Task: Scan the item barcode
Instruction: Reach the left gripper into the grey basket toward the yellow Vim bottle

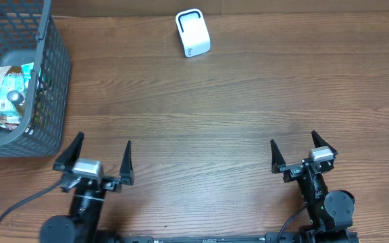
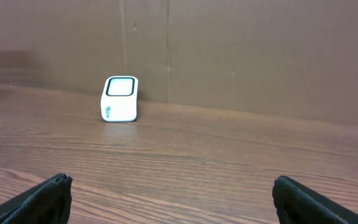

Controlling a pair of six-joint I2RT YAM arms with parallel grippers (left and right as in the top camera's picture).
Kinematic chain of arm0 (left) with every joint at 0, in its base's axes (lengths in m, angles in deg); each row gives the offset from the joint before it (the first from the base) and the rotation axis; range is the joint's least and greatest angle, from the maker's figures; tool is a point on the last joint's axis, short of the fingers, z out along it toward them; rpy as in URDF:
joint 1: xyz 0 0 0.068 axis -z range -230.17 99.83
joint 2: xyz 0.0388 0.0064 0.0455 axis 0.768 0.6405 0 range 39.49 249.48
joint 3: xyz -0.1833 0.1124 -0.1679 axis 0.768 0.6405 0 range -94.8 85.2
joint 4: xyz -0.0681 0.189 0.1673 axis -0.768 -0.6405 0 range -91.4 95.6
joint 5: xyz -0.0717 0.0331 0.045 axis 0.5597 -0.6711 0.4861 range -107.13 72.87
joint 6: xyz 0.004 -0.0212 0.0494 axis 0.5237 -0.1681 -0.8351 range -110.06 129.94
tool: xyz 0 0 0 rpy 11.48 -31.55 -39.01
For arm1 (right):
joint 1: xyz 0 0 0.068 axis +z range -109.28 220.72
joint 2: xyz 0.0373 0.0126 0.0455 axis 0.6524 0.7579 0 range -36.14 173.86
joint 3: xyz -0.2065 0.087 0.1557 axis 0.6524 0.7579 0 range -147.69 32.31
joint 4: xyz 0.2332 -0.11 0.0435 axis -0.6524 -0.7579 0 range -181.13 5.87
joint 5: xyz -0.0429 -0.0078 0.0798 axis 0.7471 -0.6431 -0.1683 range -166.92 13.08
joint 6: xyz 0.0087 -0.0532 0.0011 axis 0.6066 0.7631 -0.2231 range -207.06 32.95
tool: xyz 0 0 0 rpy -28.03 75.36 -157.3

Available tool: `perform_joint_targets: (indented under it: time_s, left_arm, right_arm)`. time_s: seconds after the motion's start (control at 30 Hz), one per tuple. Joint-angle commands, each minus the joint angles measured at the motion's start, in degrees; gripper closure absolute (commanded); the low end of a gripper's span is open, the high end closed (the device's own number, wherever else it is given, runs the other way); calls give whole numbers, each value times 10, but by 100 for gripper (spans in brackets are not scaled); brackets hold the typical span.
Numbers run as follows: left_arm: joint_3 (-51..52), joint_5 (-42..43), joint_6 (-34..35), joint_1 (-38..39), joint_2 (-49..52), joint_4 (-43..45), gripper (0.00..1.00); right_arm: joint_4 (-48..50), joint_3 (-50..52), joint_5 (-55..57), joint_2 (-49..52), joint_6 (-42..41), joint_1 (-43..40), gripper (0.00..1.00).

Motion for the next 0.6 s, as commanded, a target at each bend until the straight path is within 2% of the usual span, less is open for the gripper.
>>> perform_joint_targets:
  time_s: [0.0,0.3,0.43,0.57]
  left_arm:
    - [-171,12,3,4,120,-96,0]
    - [-573,11,-50,4,447,-395,1]
    - [-678,11,-48,4,550,-431,0]
    - [-699,-3,-55,4,603,-428,1]
  right_arm:
    - [2,6,3,-4,1,-2,0]
    - [2,6,3,-4,1,-2,0]
    - [2,6,3,-4,1,-2,0]
    - [2,6,3,-4,1,-2,0]
